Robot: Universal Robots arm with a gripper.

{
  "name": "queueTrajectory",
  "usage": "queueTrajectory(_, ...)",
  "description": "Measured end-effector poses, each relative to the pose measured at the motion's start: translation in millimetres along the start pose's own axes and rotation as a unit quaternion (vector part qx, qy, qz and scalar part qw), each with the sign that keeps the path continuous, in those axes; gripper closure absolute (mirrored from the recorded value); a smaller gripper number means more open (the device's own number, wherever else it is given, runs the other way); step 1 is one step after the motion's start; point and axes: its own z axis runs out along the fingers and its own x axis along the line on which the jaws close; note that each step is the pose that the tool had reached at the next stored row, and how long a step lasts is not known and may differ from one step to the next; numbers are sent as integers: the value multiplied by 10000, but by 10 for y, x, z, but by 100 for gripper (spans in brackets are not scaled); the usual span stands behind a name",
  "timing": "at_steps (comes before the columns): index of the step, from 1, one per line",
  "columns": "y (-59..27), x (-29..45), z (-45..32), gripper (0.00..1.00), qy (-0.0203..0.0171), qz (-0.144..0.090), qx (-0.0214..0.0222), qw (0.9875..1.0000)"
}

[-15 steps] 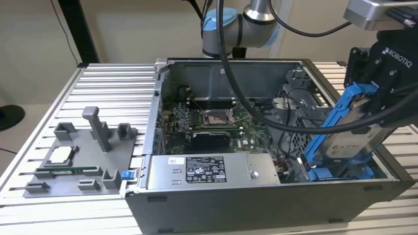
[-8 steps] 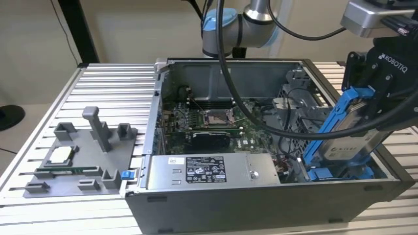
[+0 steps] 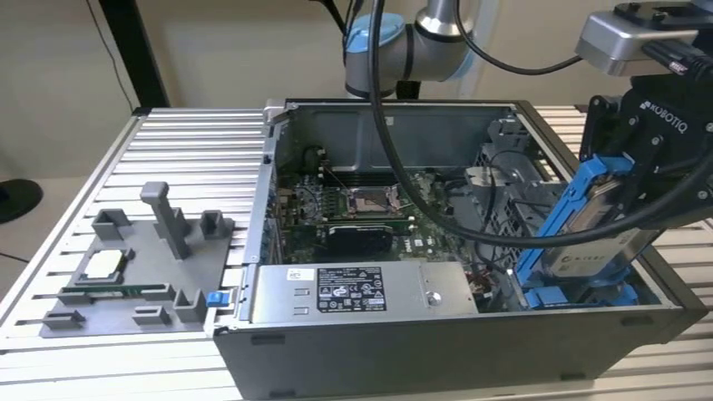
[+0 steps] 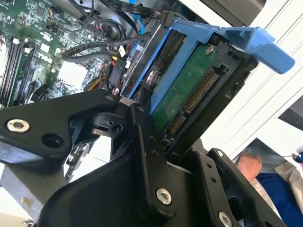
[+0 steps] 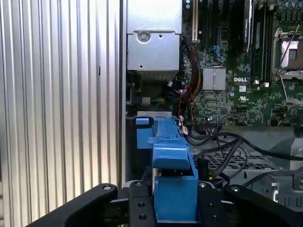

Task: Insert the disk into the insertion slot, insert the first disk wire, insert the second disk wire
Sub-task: 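Insert the disk into the insertion slot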

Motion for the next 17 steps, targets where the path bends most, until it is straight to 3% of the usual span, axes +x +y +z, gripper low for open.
queueTrajectory(17, -15, -25, 124, 100, -14, 0, 0, 10000)
